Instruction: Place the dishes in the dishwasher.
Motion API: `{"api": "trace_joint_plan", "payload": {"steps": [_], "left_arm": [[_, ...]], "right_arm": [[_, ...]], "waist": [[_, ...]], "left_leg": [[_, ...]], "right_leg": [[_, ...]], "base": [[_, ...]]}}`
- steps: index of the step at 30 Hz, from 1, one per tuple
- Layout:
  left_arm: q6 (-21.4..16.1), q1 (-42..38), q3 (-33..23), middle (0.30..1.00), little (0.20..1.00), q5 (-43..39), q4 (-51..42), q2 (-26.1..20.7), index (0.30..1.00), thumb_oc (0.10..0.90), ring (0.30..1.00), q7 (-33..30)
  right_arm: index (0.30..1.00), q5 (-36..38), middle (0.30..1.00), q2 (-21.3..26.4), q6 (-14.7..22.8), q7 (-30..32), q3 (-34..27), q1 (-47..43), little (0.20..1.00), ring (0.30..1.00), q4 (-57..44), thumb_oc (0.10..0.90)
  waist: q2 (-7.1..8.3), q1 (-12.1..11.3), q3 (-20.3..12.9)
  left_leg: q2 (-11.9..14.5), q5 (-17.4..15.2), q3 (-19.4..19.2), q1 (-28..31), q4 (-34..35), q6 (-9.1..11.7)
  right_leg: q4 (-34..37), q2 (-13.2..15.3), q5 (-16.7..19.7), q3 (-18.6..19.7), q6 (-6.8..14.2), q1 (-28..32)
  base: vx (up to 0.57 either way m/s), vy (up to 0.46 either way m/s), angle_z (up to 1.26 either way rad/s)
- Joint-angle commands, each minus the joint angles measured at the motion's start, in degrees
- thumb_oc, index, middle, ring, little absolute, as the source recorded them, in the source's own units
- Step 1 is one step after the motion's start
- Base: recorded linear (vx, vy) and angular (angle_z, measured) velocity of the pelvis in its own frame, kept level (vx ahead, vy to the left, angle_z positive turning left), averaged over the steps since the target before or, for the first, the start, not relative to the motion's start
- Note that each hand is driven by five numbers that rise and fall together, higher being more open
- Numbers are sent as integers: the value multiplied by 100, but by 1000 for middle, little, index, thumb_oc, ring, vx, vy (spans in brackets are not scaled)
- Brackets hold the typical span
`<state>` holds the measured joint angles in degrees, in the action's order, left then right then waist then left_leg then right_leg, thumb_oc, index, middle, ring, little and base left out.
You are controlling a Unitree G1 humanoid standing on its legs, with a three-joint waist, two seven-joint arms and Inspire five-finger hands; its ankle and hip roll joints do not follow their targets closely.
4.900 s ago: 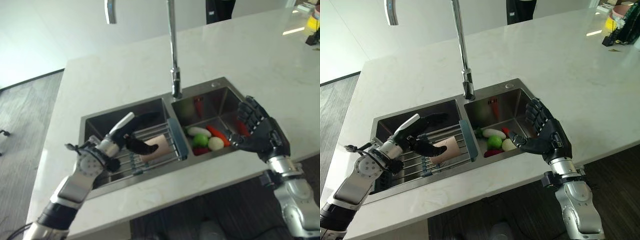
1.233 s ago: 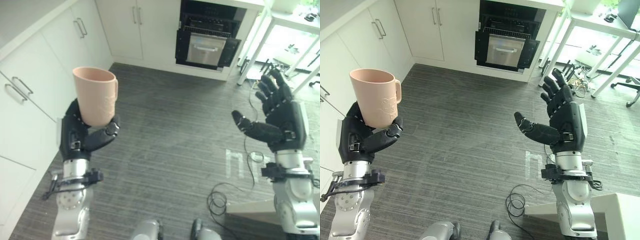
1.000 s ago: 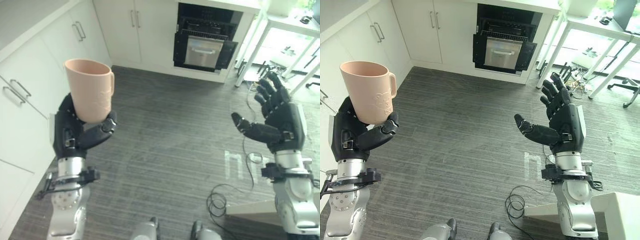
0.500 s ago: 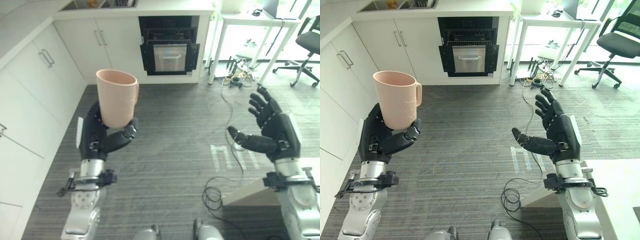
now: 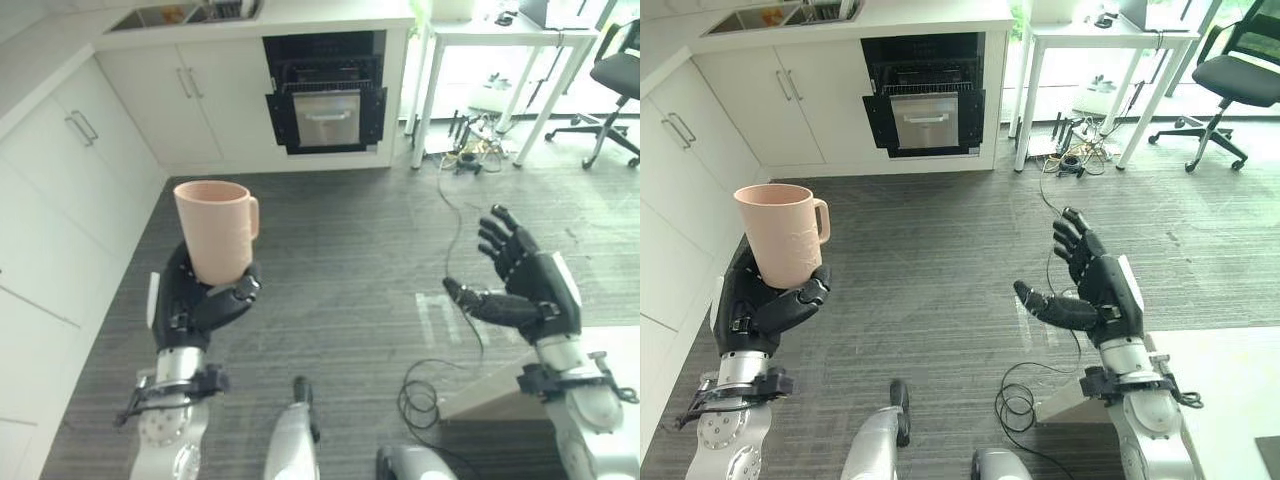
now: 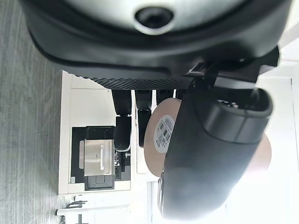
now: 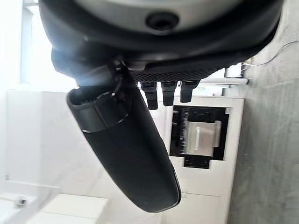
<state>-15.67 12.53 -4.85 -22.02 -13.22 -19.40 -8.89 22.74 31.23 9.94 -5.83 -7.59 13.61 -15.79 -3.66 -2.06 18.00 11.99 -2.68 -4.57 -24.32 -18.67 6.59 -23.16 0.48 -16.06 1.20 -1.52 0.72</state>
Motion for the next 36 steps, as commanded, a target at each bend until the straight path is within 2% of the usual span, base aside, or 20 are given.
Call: {"api": "trace_joint_plan", "payload": {"steps": [1, 3, 4, 5, 7, 8, 10, 12, 14, 16, 17, 20, 25, 28, 29, 31, 32, 34, 35, 36], "left_arm": [[-875, -536, -244, 300, 300, 163, -661, -387, 300, 400, 300, -133], [-763, -721, -285, 300, 300, 143, -686, -527, 300, 400, 300, 16], [-762, -745, -282, 300, 300, 120, -684, -539, 300, 400, 300, 50], [-721, -830, -268, 300, 300, 89, -713, -561, 300, 400, 300, 130], [-668, -976, -225, 300, 300, 136, -733, -569, 300, 400, 300, 256], [-570, -1071, -183, 300, 300, 215, -774, -546, 300, 400, 300, 334], [-507, -1127, -163, 300, 300, 322, -765, -510, 300, 400, 300, 365], [-409, -1183, -204, 300, 300, 352, -739, -545, 300, 400, 300, 394], [-346, -1250, -261, 300, 300, 349, -682, -604, 300, 400, 300, 445], [-403, -1180, -363, 300, 300, 476, -664, -668, 300, 400, 300, 421], [-487, -1113, -385, 300, 300, 614, -671, -696, 300, 400, 300, 363], [-650, -951, -310, 300, 300, 789, -720, -727, 300, 400, 300, 212], [-615, -1046, -115, 300, 300, 821, -717, -707, 300, 400, 300, 95], [-548, -1024, -141, 300, 300, 694, -757, -669, 300, 400, 300, 181], [-528, -1008, -146, 300, 300, 663, -778, -651, 300, 400, 300, 223], [-493, -992, -141, 300, 300, 654, -792, -617, 300, 400, 300, 278], [-492, -972, -143, 300, 300, 607, -779, -603, 300, 400, 300, 282], [-507, -936, -155, 300, 300, 560, -774, -571, 300, 400, 300, 300], [-574, -806, -172, 300, 300, 556, -790, -467, 300, 400, 300, 439], [-606, -780, -168, 300, 300, 554, -773, -455, 300, 400, 300, 499]], "right_arm": [[900, 466, 900, 6, 830, 33, -221, -779, 900, 900, -709, 800], [900, 477, 900, -102, 755, 219, -213, -802, 900, 900, -817, 800], [900, 474, 900, -123, 746, 242, -202, -812, 900, 900, -821, 800], [900, 419, 900, -201, 704, 322, -152, -881, 900, 900, -829, 800], [900, 333, 900, -342, 652, 376, -84, -942, 900, 900, -835, 800], [900, 258, 900, -479, 624, 357, -25, -933, 900, 900, -866, 800], [900, 194, 900, -583, 624, 264, 45, -961, 900, 900, -797, 800], [900, 286, 900, -539, 630, 264, 57, -1016, 900, 900, -657, 800], [900, 432, 900, -493, 664, 199, -46, -1030, 900, 900, -611, 800], [900, 720, 900, -481, 668, 3, -118, -985, 900, 900, -635, 800], [900, 846, 900, -494, 659, -112, -87, -977, 900, 900, -651, 800], [900, 900, 900, -529, 748, -259, -37, -733, 900, 900, -810, 800], [900, 725, 900, -476, 783, 20, 90, -896, 900, 900, -703, 800], [900, 664, 900, -423, 691, 69, 2, -949, 900, 900, -765, 800], [900, 652, 900, -403, 671, 64, -45, -943, 900, 900, -771, 800], [900, 679, 900, -364, 591, 57, -122, -946, 900, 900, -786, 800], [900, 762, 900, -291, 534, 2, -193, -924, 900, 900, -786, 800], [900, 811, 900, -257, 486, -84, -263, -880, 900, 900, -779, 800], [900, 822, 900, -240, 421, -232, -339, -705, 900, 900, -764, 800], [900, 800, 900, -247, 440, -251, -363, -657, 900, 900, -735, 800]], "waist": [[197, 33, -436], [304, -89, -672], [320, -97, -694], [383, -68, -749], [343, 16, -815], [253, 68, -789], [214, 121, -735], [339, 142, -675], [370, 207, -590], [604, 265, -407], [701, 312, -351], [687, 559, -297], [739, 643, -499], [697, 716, -729], [668, 740, -810], [624, 766, -930], [606, 796, -1008], [633, 789, -1047], [821, 689, -948], [876, 641, -884]], "left_leg": [[-17, 442, -196, 603, 148, 113], [-326, 111, -208, 762, 148, -185], [-360, 91, -196, 769, 148, -214], [-543, 8, -137, 859, 148, -327], [-726, -112, 24, 1030, 148, -484], [-830, -215, 165, 1222, 148, -585], [-887, -307, 156, 1406, 148, -634], [-1008, -365, 82, 1539, 148, -611], [-988, -396, 93, 1670, 148, -535], [-1083, -661, -57, 2005, 148, -470], [-1148, -826, -75, 2183, 148, -472], [-1317, -1139, 265, 2600, 148, -643], [-1335, -1542, 302, 3014, 148, -706], [-1205, -1764, 291, 3445, 148, -544], [-1139, -1727, 272, 3554, 148, -461], [-985, -1238, 236, 3767, 148, -312], [-878, -614, 213, 3983, 148, -169], [-802, 65, 168, 4017, -105, -39], [-902, 516, 65, 2913, -1854, -18], [-911, 512, -13, 2386, -2146, -77]], "right_leg": [[597, 81, -15, -270, 656, 730], [597, 475, -76, -380, 952, 1110], [597, 515, -75, -406, 979, 1138], [597, 696, 490, -559, 1145, 1129], [358, 886, 1514, -802, 1326, 1115], [-711, 980, 1952, -865, 1348, 703], [-1405, 990, 1958, -912, 1226, 113], [-643, 691, 1450, -1149, 1089, -129], [450, 495, 1544, -1512, 1040, -180], [597, 920, 1615, -1743, 1151, -814], [597, 1092, 1805, -1706, 1242, -1162], [597, 1006, 1854, -1076, 1242, -1942], [597, 946, 1849, -990, 1217, -1725], [597, 941, 1829, -1062, 1077, -1647], [597, 913, 1796, -1072, 1025, -1614], [597, 803, 1673, -1083, 897, -1537], [597, 683, 1546, -1037, 767, -1460], [597, 574, 1404, -928, 626, -1306], [597, 453, 1182, -598, 354, -850], [597, 430, 1123, -531, 308, -692]], "base": [[337, 247, -56], [401, 306, -19], [327, 268, 0], [242, 207, 18], [284, 279, 58], [237, 278, 63], [245, 178, 50], [301, -24, 10], [296, -179, 22], [441, -314, 55], [510, -313, 35], [581, -250, -4], [466, -252, 47], [363, -191, 29], [337, -179, 3], [355, -200, -26], [329, -188, -48], [352, -250, -59], [393, -324, -60], [409, -300, -76]]}}
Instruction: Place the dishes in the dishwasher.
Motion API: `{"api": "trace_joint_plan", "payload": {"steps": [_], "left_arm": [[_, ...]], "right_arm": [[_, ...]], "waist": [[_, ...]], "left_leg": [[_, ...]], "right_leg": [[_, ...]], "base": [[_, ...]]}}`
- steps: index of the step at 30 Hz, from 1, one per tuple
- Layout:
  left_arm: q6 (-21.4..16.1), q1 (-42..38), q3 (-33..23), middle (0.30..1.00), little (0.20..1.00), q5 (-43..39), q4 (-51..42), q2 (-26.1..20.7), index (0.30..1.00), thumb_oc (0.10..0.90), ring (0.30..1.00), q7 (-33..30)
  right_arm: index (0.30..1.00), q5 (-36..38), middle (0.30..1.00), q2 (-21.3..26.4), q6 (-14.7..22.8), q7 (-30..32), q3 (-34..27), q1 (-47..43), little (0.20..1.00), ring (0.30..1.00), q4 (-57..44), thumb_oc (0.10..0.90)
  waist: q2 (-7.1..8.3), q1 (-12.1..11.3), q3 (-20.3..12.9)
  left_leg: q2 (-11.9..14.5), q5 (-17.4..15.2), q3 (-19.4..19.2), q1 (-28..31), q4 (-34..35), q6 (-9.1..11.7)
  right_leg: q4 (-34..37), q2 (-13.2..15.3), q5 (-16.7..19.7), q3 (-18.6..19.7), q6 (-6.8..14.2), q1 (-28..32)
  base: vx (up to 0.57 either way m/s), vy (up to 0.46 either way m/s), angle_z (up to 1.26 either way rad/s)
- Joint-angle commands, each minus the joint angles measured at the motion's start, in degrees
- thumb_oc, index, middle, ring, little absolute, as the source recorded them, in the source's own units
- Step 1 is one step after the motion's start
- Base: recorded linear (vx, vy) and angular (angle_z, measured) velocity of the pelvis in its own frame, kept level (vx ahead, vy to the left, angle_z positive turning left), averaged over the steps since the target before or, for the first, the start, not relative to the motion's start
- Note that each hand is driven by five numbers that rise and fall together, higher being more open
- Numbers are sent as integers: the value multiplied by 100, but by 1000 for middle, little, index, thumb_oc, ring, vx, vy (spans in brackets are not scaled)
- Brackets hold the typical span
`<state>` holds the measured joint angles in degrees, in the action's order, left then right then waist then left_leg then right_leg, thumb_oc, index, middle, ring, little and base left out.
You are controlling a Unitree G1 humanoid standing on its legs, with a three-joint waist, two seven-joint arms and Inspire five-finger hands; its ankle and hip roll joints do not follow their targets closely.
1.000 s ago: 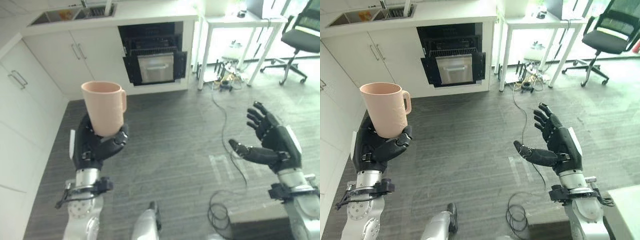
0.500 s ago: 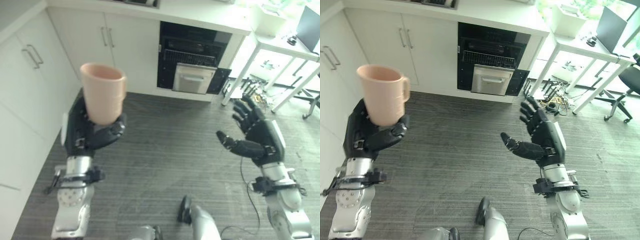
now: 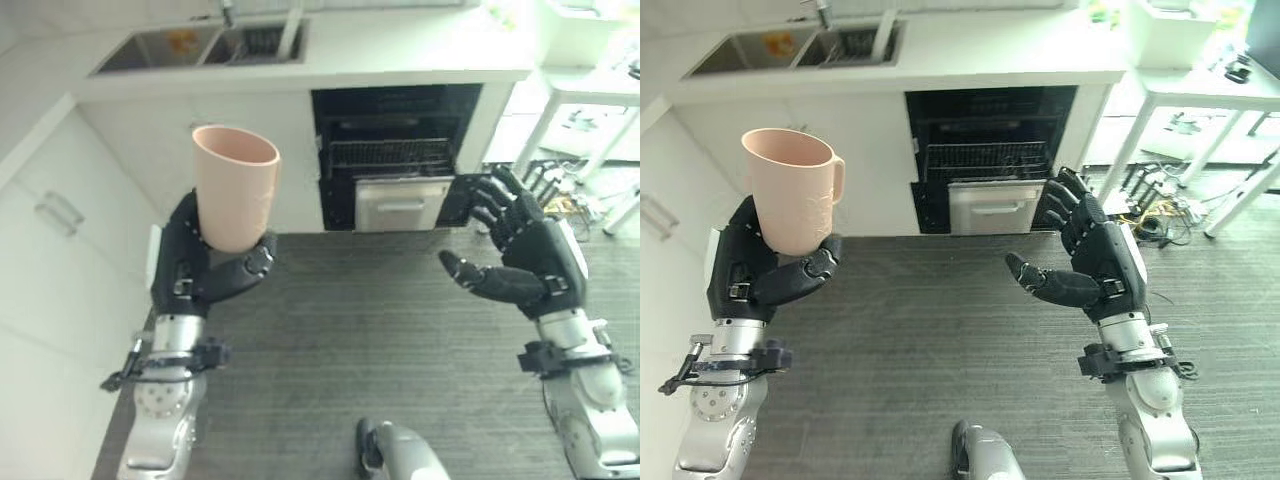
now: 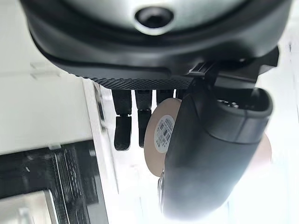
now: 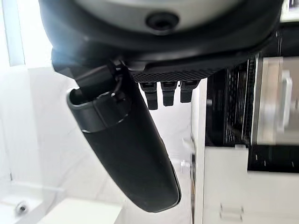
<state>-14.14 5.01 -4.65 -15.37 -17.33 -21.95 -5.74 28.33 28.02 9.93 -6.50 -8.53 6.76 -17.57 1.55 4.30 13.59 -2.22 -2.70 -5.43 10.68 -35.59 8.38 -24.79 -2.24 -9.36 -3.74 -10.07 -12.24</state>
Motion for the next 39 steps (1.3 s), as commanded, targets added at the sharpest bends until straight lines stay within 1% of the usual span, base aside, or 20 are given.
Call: {"api": "trace_joint_plan", "payload": {"steps": [1, 3, 4, 5, 6, 8, 11, 14, 17, 19, 22, 23, 25, 26, 27, 29, 30, 32, 35, 39], "left_arm": [[-785, -24, -178, 300, 300, -125, -333, -197, 300, 400, 300, 243], [-816, 21, -162, 300, 300, -156, -309, -186, 300, 400, 300, 252], [-875, 115, -187, 300, 300, -192, -285, -195, 300, 400, 300, 236], [-895, 150, -187, 300, 300, -203, -273, -207, 300, 400, 300, 217], [-914, 220, -160, 300, 300, -238, -259, -219, 300, 400, 300, 152], [-942, 254, -113, 300, 300, -191, -255, -217, 300, 400, 300, 104], [-997, 277, -111, 300, 300, -181, -245, -194, 300, 400, 300, 81], [-1014, 158, -135, 300, 300, -221, -150, -259, 300, 400, 300, -96], [-929, 130, -238, 300, 300, -205, -240, -317, 300, 400, 300, -102], [-828, 39, -233, 300, 300, -200, -262, -355, 300, 400, 300, -38], [-754, -46, -279, 300, 300, -273, -355, -384, 300, 400, 300, 105], [-718, -54, -295, 300, 300, -275, -391, -383, 300, 400, 300, 134], [-698, -81, -283, 300, 300, -193, -416, -381, 300, 400, 300, 162], [-689, -92, -281, 300, 300, -154, -413, -366, 300, 400, 300, 160], [-679, -106, -282, 300, 300, -138, -404, -355, 300, 400, 300, 147], [-630, -208, -297, 300, 300, -120, -347, -376, 300, 400, 300, 106], [-609, -280, -297, 300, 300, -95, -331, -391, 300, 400, 300, 93], [-609, -405, -283, 300, 300, -69, -273, -449, 300, 400, 300, 61], [-604, -560, -130, 300, 300, 46, -211, -466, 300, 400, 300, -23], [-608, -475, -142, 300, 300, 10, -322, -498, 300, 400, 300, 30]], "right_arm": [[900, 250, 900, 81, 419, -163, -288, 54, 900, 900, -551, 800], [900, 276, 900, 92, 393, -147, -242, 17, 900, 900, -515, 800], [900, 240, 900, 87, 377, -184, -192, -44, 900, 900, -478, 800], [900, 203, 900, 62, 366, -188, -155, -55, 900, 900, -478, 800], [900, 114, 900, 15, 340, -165, -75, -36, 900, 900, -523, 800], [900, 24, 900, 23, 379, -118, -28, 7, 900, 900, -535, 800], [900, 167, 900, 176, 433, -114, -97, 63, 900, 900, -563, 800], [900, 275, 900, 237, 397, -306, -181, 7, 900, 900, -491, 800], [900, 333, 900, 175, 356, -380, -206, 93, 900, 900, -657, 800], [900, 243, 900, 65, 296, -219, -101, -22, 900, 900, -665, 800], [900, 80, 900, -67, 177, -70, -48, -157, 900, 900, -650, 800], [900, 46, 900, -116, 152, -58, -31, -176, 900, 900, -650, 800], [900, -29, 900, -289, 142, -74, 24, -148, 900, 900, -676, 800], [900, -45, 900, -339, 128, -100, 45, -126, 900, 900, -681, 800], [900, -81, 900, -367, 113, -116, 77, -135, 900, 900, -671, 800], [900, -33, 900, -333, 102, -198, 138, -197, 900, 900, -548, 800], [900, 17, 900, -298, 112, -188, 161, -229, 900, 900, -520, 800], [900, 169, 900, -249, 165, -189, 147, -255, 900, 900, -461, 800], [900, 246, 900, -283, 170, -162, 135, -263, 900, 900, -452, 800], [900, 336, 900, -341, 59, -138, 135, -76, 900, 900, -690, 800]], "waist": [[363, -41, -391], [304, -107, -317], [232, -159, -283], [140, -207, -248], [-104, -283, -190], [-202, -353, -178], [-238, -423, -204], [-273, -428, -259], [-233, -522, -405], [-152, -641, -549], [-19, -769, -707], [29, -804, -752], [49, -757, -764], [1, -689, -704], [-24, -647, -674], [-58, -626, -589], [-40, -619, -534], [58, -566, -382], [215, -319, -256], [206, -232, -258]], "left_leg": [[516, 432, -2, -1487, -504, -338], [429, 238, -237, -1637, 458, -482], [406, 294, -462, -1567, 1523, -511], [484, 303, -492, -1685, 1840, -484], [753, 158, -271, -2344, 1840, -376], [953, 299, -118, -2837, 1840, -234], [1080, 400, -154, -3078, 1840, -156], [1217, 276, -384, -3105, 1840, -195], [1135, 194, -418, -2902, 1840, -321], [975, 71, -358, -2819, 1840, -464], [690, -74, -257, -2786, 1840, -677], [604, -113, -230, -2755, 1840, -734], [383, -259, 23, -2568, 1840, -863], [372, -310, 117, -2423, 1840, -880], [378, -343, 147, -2354, 1840, -877], [482, -365, 147, -2173, 1840, -812], [540, -396, 149, -2079, 1840, -759], [573, -494, 173, -1941, 1840, -677], [554, -788, 460, -1764, 1840, -616], [754, -992, 809, -1575, 1840, -548]], "right_leg": [[760, 656, 387, 4, 1160, 709], [760, 500, 268, 135, 1236, 820], [760, 364, 167, 300, 1311, 897], [760, 252, 104, 364, 1350, 968], [760, -18, -42, 470, 1393, 1134], [760, -128, -166, 515, 1357, 1315], [760, -166, -420, 552, 1316, 1570], [760, 31, -607, 450, 1425, 1797], [760, 255, -752, 365, 1599, 2077], [760, 487, -707, 208, 1727, 2155], [760, 792, -253, -55, 1925, 2246], [760, 884, 69, -200, 2026, 2298], [529, 930, 1224, -338, 2209, 2335], [179, 934, 1430, -353, 2207, 2019], [-39, 954, 1476, -353, 2183, 1762], [297, 1089, 1144, -612, 2001, 1423], [760, 1136, 1026, -736, 1968, 1373], [760, 1354, 688, -696, 1978, 885], [760, 1649, 1099, 276, 2216, 22], [760, 1699, 1121, 710, 2273, -72]], "base": [[238, -91, -66], [331, 6, -68], [345, 100, -53], [484, 190, -55], [345, 156, -55], [359, 121, -43], [347, 160, -58], [410, 229, -48], [408, 191, -56], [331, 174, -4], [203, 129, 25], [208, 133, 32], [261, 153, 18], [188, 115, 6], [136, 56, 34], [159, -92, 37], [137, -288, 10], [132, -401, -1], [217, -423, 39], [237, -434, 85]]}}
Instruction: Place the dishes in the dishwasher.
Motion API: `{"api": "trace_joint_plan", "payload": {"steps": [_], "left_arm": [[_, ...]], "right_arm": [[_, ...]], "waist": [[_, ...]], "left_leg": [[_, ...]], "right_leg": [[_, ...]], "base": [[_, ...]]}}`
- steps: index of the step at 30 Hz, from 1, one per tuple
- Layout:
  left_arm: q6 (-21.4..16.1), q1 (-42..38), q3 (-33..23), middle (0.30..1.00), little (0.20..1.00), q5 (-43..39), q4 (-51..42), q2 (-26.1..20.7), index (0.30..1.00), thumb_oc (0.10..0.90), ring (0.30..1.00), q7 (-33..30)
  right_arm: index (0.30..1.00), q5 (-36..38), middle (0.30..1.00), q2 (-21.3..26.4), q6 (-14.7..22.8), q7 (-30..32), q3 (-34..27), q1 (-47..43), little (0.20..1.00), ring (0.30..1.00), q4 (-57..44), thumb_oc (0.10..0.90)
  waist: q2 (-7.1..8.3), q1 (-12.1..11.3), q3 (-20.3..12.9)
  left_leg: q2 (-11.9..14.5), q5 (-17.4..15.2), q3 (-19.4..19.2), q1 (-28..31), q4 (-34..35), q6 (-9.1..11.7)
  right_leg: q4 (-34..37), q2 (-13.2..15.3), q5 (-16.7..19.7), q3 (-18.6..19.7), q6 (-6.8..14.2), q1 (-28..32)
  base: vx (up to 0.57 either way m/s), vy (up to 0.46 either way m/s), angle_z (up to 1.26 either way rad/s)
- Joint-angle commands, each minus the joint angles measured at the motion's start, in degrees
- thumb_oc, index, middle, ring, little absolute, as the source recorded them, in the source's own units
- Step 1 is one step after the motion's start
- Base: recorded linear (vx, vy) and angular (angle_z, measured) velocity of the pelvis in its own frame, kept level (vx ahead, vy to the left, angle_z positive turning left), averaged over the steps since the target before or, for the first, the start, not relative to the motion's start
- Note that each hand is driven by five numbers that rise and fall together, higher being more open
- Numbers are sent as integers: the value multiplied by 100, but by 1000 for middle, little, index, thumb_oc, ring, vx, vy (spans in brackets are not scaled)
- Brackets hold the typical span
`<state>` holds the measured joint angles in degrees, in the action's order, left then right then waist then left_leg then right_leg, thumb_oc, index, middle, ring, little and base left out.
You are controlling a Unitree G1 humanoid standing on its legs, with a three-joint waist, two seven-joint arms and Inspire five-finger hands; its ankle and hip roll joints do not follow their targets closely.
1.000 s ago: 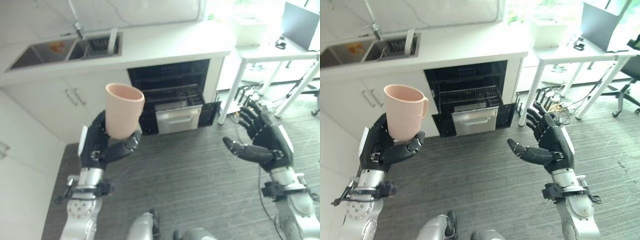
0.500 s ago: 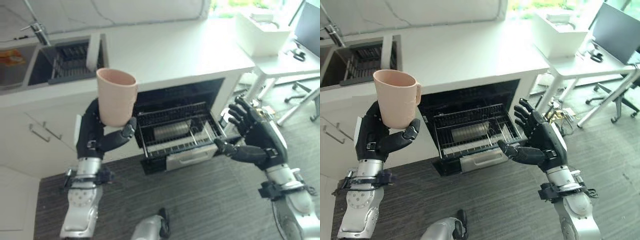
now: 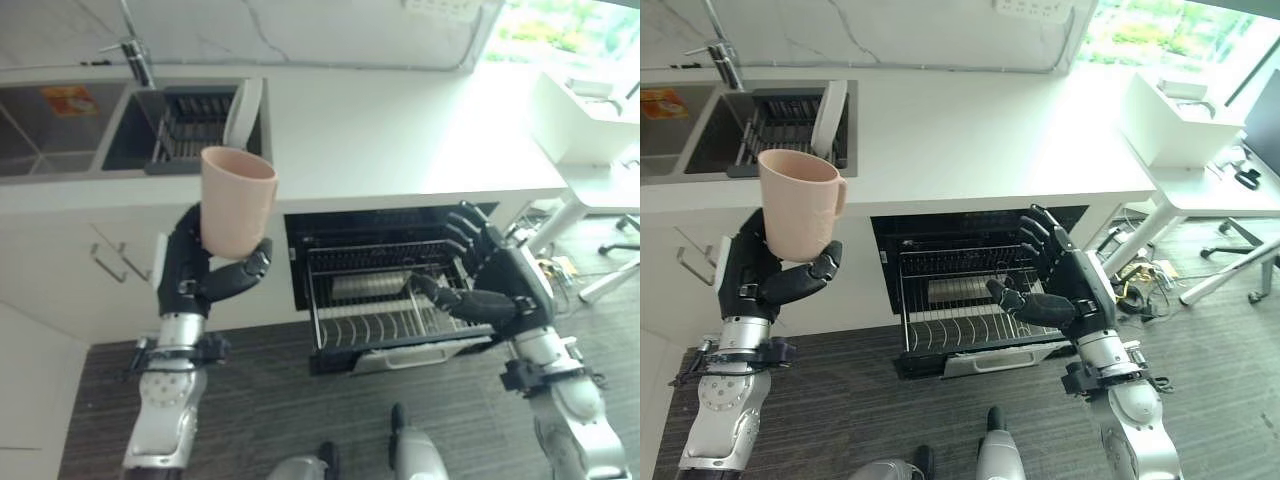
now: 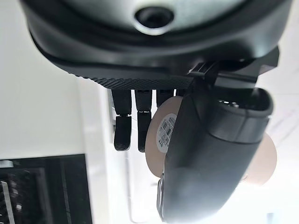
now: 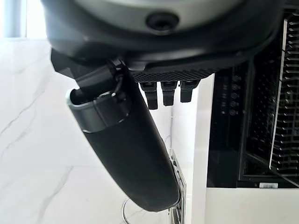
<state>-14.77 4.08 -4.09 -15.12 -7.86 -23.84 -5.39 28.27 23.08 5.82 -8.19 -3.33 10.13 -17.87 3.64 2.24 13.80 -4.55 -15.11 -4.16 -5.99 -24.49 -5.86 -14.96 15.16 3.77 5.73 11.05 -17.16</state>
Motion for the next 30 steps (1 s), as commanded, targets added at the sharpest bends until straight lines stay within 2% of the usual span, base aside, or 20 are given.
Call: {"api": "trace_joint_plan", "payload": {"steps": [1, 3, 5, 6, 7, 8, 9, 10, 12, 14, 15, 17, 19, 25, 30], "left_arm": [[-556, -362, -193, 300, 300, -42, -1295, -316, 300, 400, 300, 28], [-546, -297, -208, 300, 300, -69, -1394, -297, 300, 400, 300, -18], [-495, -232, -205, 300, 300, -225, -1429, -280, 300, 400, 300, -64], [-494, -231, -204, 300, 300, -291, -1429, -281, 300, 400, 300, -65], [-464, -236, -176, 300, 300, -442, -1454, -233, 300, 400, 300, -35], [-513, -227, -140, 300, 300, -454, -1425, -198, 300, 400, 300, 56], [-535, -226, -132, 300, 300, -437, -1414, -191, 300, 400, 300, 82], [-589, -268, 8, 300, 300, -386, -1403, -161, 300, 400, 300, 135], [-715, -290, 163, 300, 300, -511, -1251, -123, 300, 400, 300, 228], [-765, -244, 215, 300, 300, -558, -1267, -76, 300, 400, 300, 291], [-818, -143, 203, 300, 300, -529, -1329, -48, 300, 400, 300, 325], [-835, -98, 223, 300, 300, -494, -1325, -36, 300, 400, 300, 357], [-909, -107, 348, 300, 300, -394, -1256, -38, 300, 400, 300, 302], [-903, -383, 648, 300, 300, -165, -1134, -87, 300, 400, 300, 425], [-931, -638, 954, 300, 300, 89, -938, -171, 300, 400, 300, 519]], "right_arm": [[900, 393, 900, 150, 470, 48, -382, -365, 900, 900, -699, 800], [900, 473, 900, 214, 359, 26, -363, -364, 900, 900, -774, 800], [900, 402, 900, 326, 132, 110, -344, -478, 900, 900, -801, 800], [900, 440, 900, 360, 97, 124, -344, -513, 900, 900, -809, 800], [900, 519, 900, 383, 20, 70, -340, -589, 900, 900, -802, 800], [900, 411, 900, 374, 84, 29, -346, -561, 900, 900, -773, 800], [900, 401, 900, 373, 109, 5, -349, -550, 900, 900, -763, 800], [900, 500, 900, 441, 225, 23, -405, -453, 900, 900, -723, 800], [900, 609, 900, 537, 313, -38, -546, -326, 900, 900, -615, 800], [900, 747, 900, 628, 226, -17, -600, -317, 900, 900, -605, 800], [900, 742, 900, 581, 206, -54, -537, -346, 900, 900, -568, 800], [900, 685, 900, 467, 220, -129, -441, -346, 900, 900, -508, 800], [900, 802, 900, 365, 160, -185, -274, -373, 900, 900, -495, 800], [900, 1613, 900, 271, -158, -507, -109, -469, 900, 900, -526, 800], [900, 2305, 900, 103, -455, -759, 194, -724, 900, 900, -573, 800]], "waist": [[0, -22, -297], [6, -78, -365], [-27, -88, -431], [-41, -87, -442], [-80, -83, -471], [-91, -69, -460], [-98, -65, -457], [-107, 10, -425], [-128, 122, -422], [-173, 95, -397], [-248, 77, -399], [-276, 125, -436], [-287, 97, -488], [-263, 133, -589], [-230, 145, -615]], "left_leg": [[1044, 237, 761, 107, 730, 907], [1335, 293, 818, 110, 730, 1109], [1689, 435, 732, 131, 730, 1316], [1760, 463, 709, 126, 730, 1355], [2039, 625, 561, 65, 730, 1463], [2189, 813, 361, 3, 730, 1476], [2221, 858, 323, -13, 730, 1481], [2347, 1069, -115, -47, 730, 1436], [2288, 1061, -634, 10, 730, 1388], [1769, 824, -588, 47, 730, 1263], [1519, 734, -508, -2, 730, 1187], [1597, 696, -530, 45, 730, 1187], [1409, 554, -177, 37, 730, 1169], [1507, 508, -242, 47, 730, 1247], [1450, 402, -258, 152, 730, 1182]], "right_leg": [[-223, -67, -286, -207, 178, 458], [-223, -68, -619, -417, 238, 499], [-223, -120, -722, -617, 168, 484], [-223, -134, -736, -656, 146, 480], [-223, -220, -778, -866, 14, 516], [-223, -282, -812, -981, -55, 578], [-223, -302, -819, -1007, -74, 592], [-223, -392, -893, -1190, -196, 674], [-223, -439, -978, -1418, -296, 757], [-223, -522, -1024, -1422, -298, 823], [-223, -614, -1037, -1375, -304, 819], [-223, -639, -1046, -1374, -310, 852], [-223, -722, -1082, -1272, -317, 918], [-223, -588, -1143, -1430, -251, 1024], [-223, -510, -1132, -1419, -194, 1072]], "base": [[194, -508, 81], [183, -554, 67], [78, -369, 48], [17, -391, 17], [14, -427, 18], [12, -425, 37], [0, -362, 69], [-9, -313, 63], [-11, -331, 71], [22, -158, 98], [48, -45, 22], [39, 1, -35], [29, 45, -25], [2, 38, -7], [0, 47, 1]]}}
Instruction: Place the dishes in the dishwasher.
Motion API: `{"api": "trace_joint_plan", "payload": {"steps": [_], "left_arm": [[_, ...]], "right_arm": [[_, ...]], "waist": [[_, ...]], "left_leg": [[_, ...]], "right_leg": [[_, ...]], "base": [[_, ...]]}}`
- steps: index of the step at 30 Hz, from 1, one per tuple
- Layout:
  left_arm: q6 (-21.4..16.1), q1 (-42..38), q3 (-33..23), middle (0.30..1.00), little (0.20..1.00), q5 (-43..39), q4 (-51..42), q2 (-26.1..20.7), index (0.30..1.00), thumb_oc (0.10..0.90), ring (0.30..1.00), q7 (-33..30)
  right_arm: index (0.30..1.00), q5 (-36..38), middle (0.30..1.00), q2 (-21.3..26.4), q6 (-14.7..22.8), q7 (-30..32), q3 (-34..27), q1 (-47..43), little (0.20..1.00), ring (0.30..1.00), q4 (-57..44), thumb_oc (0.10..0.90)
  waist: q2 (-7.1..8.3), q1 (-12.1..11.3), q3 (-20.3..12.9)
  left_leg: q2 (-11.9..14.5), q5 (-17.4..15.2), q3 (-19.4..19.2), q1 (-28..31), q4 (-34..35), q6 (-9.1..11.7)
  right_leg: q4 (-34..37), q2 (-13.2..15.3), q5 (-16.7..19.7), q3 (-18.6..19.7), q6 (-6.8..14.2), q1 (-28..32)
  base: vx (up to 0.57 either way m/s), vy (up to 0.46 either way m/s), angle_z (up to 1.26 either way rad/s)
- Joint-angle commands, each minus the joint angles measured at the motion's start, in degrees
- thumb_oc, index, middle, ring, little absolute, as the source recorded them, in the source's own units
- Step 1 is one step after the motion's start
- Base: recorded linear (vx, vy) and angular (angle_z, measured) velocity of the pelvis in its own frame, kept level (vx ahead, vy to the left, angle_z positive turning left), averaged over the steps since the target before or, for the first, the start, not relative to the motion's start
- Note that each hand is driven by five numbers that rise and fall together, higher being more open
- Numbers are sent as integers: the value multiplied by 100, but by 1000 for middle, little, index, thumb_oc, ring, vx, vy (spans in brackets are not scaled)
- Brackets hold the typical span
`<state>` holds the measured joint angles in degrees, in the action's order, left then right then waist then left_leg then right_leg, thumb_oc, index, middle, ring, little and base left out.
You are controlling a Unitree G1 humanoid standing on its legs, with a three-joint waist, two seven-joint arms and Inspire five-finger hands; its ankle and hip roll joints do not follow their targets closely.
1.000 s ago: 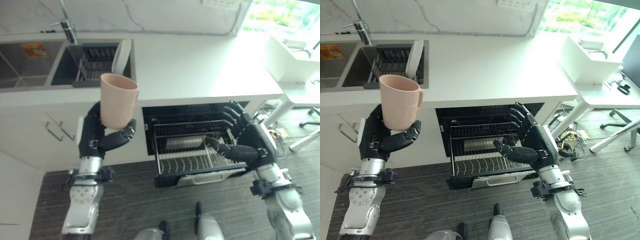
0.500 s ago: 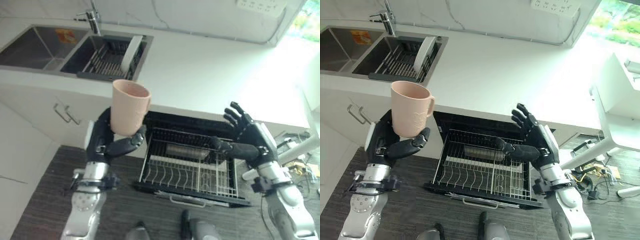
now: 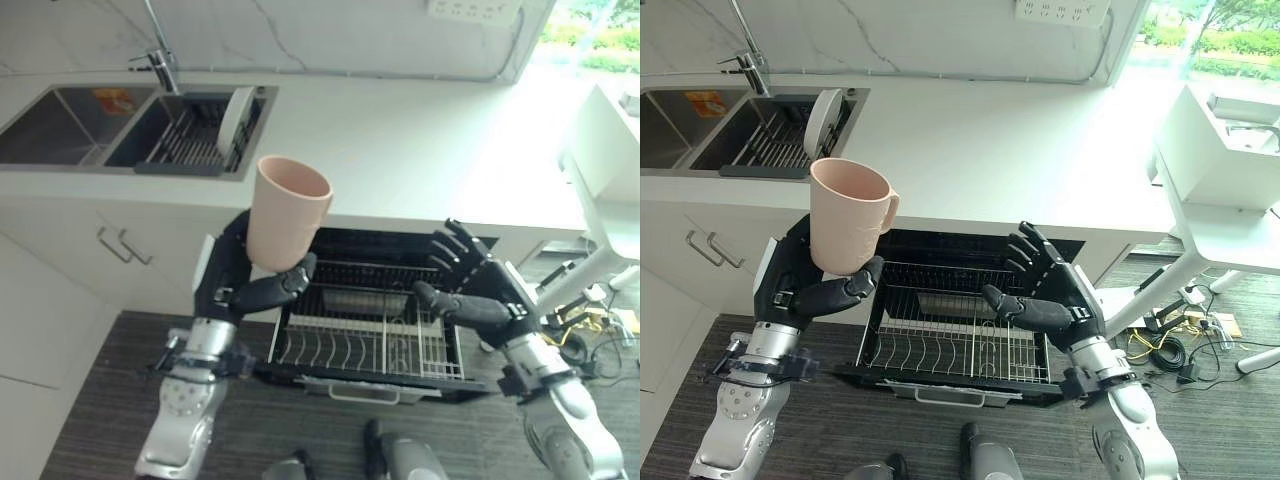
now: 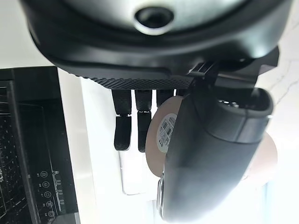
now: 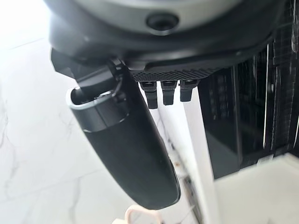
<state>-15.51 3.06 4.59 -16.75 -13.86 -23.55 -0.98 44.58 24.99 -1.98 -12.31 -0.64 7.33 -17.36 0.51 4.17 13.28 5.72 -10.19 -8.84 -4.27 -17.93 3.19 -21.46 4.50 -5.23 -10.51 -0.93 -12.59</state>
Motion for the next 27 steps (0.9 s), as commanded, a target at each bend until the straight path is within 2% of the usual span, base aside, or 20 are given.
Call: {"api": "trace_joint_plan", "payload": {"steps": [1, 7, 13, 27], "left_arm": [[-854, -583, 140, 300, 300, 267, -314, -208, 300, 400, 300, 84], [-880, -917, 556, 300, 300, 271, -69, -196, 300, 400, 300, 386], [-786, -1053, 870, 300, 300, 263, 69, -203, 300, 400, 300, 647], [-649, -1056, 1162, 300, 300, 274, 230, -176, 300, 400, 300, 900]], "right_arm": [[900, 783, 900, -116, 276, -373, -26, -485, 900, 900, -628, 800], [900, 984, 900, -369, 294, -442, 421, -876, 900, 900, -465, 800], [900, 1431, 900, -487, 215, -472, 607, -1143, 900, 900, -231, 800], [900, 1549, 900, -519, 179, -739, 768, -1394, 900, 900, -210, 800]], "waist": [[90, -56, -564], [114, -125, -585], [113, -195, -655], [123, -296, -724]], "left_leg": [[410, -107, 200, 0, 74, 264], [330, -208, 197, 104, 74, 182], [306, -262, 229, 176, 74, 150], [310, -279, 269, 202, 74, 152]], "right_leg": [[427, 566, -229, 203, 1011, 627], [427, 617, -201, 238, 1050, 678], [427, 621, -220, 255, 1058, 745], [427, 596, -278, 255, 1030, 814]], "base": [[-3, 35, -3], [0, 0, 0], [5, 2, -1], [0, 0, 0]]}}
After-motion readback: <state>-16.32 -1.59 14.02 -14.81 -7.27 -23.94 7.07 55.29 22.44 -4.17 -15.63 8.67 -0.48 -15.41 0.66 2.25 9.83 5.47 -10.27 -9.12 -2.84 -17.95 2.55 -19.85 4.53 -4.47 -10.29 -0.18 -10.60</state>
